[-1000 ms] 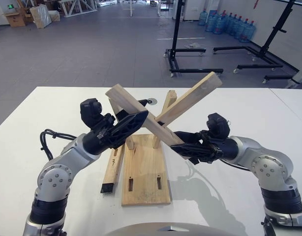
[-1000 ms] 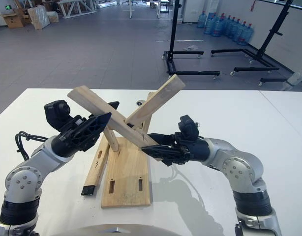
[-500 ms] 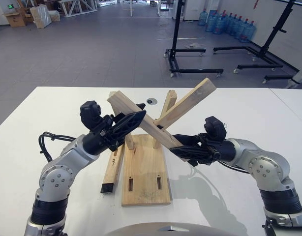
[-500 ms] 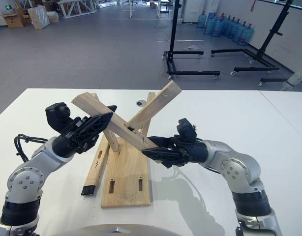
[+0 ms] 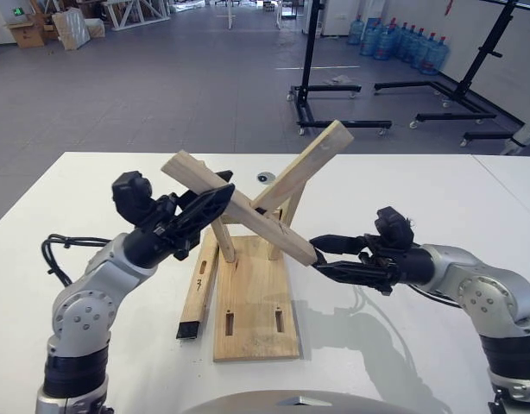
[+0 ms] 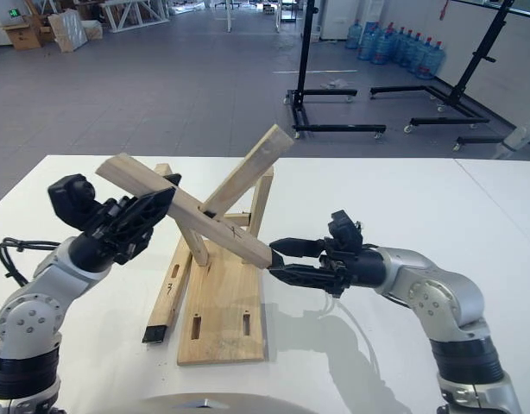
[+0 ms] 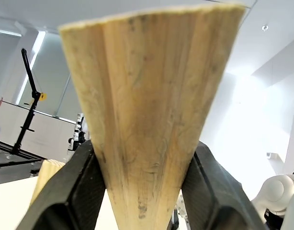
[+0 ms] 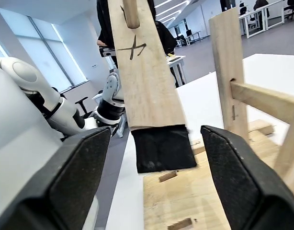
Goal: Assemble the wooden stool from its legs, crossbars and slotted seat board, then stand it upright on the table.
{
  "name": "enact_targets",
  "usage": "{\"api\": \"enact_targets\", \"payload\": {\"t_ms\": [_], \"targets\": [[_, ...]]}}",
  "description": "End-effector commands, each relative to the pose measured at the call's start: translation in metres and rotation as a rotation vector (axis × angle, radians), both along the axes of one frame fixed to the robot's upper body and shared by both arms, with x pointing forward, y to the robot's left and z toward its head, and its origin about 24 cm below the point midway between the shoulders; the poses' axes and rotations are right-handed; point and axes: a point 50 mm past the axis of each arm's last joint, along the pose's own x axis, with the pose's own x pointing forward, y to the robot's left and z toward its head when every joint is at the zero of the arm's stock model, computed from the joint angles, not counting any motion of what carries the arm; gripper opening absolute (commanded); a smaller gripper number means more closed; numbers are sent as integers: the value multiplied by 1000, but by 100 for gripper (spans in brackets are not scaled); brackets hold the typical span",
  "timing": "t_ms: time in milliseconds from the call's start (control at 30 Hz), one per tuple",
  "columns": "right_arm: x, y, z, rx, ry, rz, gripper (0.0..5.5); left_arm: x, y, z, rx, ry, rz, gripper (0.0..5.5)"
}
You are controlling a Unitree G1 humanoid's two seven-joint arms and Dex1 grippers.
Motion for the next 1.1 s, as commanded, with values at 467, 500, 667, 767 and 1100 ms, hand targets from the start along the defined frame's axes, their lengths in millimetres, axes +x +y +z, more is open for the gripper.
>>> {"api": "enact_targets", "payload": {"t_ms": [467, 500, 667, 767, 1100], "targets": [[33, -61, -10, -244, -27, -333, 343, -39, 49, -38, 597, 75, -149, 204], [32, -60, -12, -252, -22, -327, 343, -37, 51, -36, 614, 60, -143, 204], [29, -57, -21, -267, 4, -307, 343, -25, 56, -23, 621, -14, -115, 204], [29, -55, -26, -274, 10, -306, 343, -21, 61, -13, 599, -52, -103, 204], [28, -55, -34, -297, 17, -318, 343, -18, 67, -14, 673, -13, -213, 204]]}}
